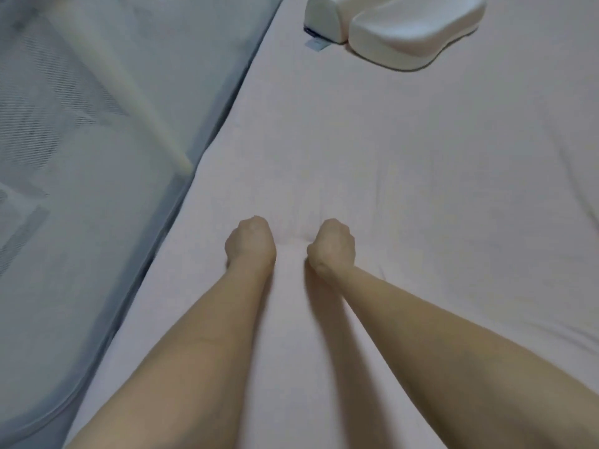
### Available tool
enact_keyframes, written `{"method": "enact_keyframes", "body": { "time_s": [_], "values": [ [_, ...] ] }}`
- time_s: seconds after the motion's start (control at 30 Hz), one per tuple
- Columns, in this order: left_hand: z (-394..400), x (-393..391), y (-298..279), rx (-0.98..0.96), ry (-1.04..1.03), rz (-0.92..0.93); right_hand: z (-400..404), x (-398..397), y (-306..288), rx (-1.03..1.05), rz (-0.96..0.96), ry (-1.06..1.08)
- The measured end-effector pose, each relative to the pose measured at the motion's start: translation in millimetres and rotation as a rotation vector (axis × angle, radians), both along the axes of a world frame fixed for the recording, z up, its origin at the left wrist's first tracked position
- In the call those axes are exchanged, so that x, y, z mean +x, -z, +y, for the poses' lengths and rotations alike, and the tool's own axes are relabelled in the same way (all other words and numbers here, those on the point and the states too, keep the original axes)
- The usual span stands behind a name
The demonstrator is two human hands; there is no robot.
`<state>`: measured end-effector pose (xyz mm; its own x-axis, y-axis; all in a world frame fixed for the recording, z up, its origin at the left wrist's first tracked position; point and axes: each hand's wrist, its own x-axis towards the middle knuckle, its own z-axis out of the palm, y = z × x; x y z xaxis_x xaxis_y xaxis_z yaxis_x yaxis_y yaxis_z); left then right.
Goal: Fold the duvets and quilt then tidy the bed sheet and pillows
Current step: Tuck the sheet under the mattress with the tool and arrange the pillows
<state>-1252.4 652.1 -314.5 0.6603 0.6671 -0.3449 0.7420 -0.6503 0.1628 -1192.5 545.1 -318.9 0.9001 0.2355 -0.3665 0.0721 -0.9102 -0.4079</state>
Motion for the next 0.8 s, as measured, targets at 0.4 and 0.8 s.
{"method": "enact_keyframes", "body": {
  "time_s": [0.4, 0.8],
  "values": [
    [19.9, 52.8, -12.2, -0.426, 0.037, -0.146, -14.8, -8.3, -6.0, 0.295, 0.061, 0.17],
    [-11.9, 109.4, -5.2, -0.301, 0.283, 0.013, -23.0, 4.3, 3.3, 0.348, 0.187, 0.135]
  ]
}}
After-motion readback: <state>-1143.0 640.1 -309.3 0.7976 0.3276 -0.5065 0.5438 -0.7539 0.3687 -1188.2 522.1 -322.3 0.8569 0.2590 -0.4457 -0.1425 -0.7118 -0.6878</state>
